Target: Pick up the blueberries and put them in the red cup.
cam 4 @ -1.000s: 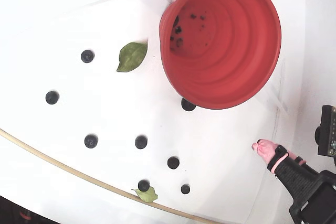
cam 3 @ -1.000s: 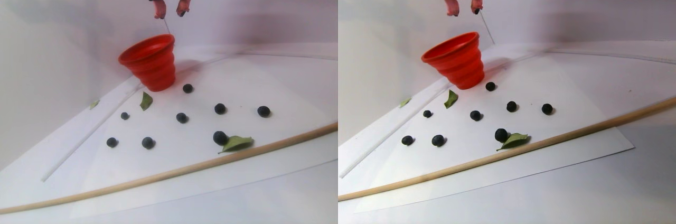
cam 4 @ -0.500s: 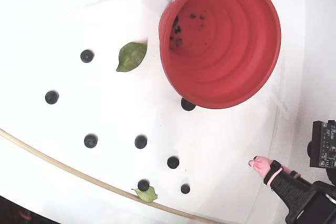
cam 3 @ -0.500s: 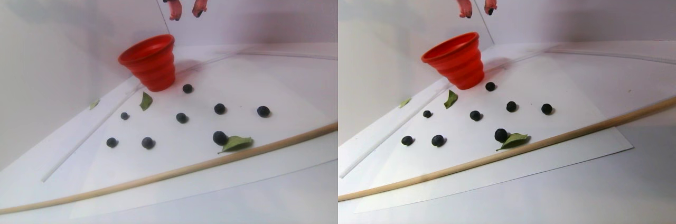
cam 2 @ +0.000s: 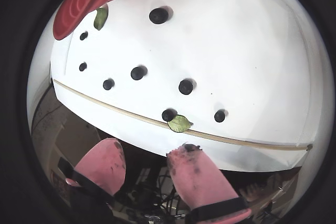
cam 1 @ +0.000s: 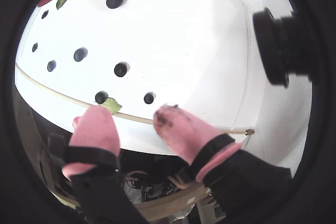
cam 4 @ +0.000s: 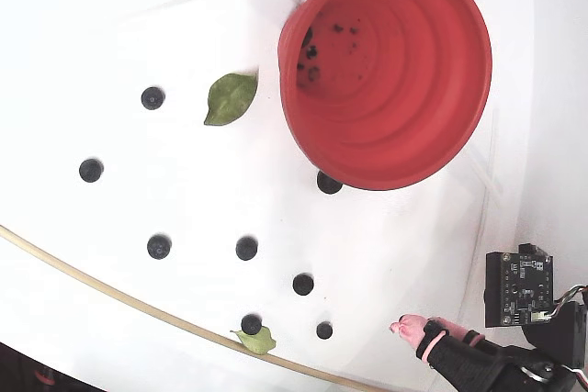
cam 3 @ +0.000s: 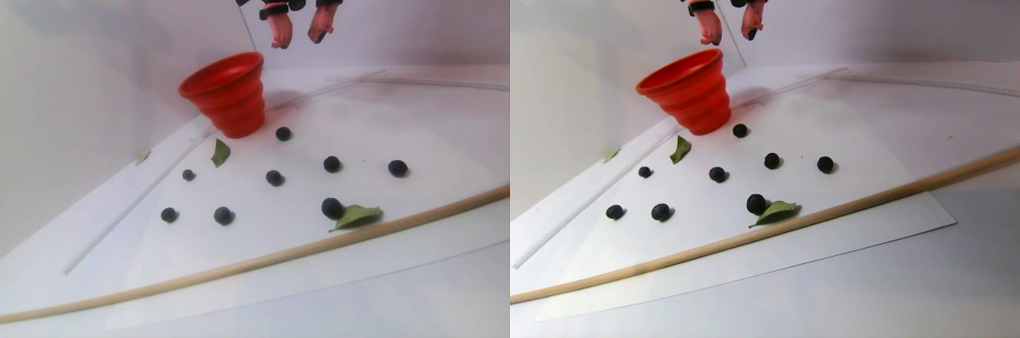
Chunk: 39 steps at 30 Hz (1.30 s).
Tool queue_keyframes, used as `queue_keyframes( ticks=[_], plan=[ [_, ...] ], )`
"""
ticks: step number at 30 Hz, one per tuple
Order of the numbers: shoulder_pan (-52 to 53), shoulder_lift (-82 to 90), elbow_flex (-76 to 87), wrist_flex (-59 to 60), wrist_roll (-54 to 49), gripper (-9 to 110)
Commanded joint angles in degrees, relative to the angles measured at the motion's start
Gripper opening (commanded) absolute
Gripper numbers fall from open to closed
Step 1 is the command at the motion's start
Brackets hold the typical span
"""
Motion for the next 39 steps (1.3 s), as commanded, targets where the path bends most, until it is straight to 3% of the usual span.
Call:
queue_keyframes(
  ticks=[1, 39],
  plan=[
    [0.7, 5.0, 0.5, 0.0, -1.0, 15],
    [-2.8, -0.2, 12.9, -25.6, -5.0, 16]
  ],
)
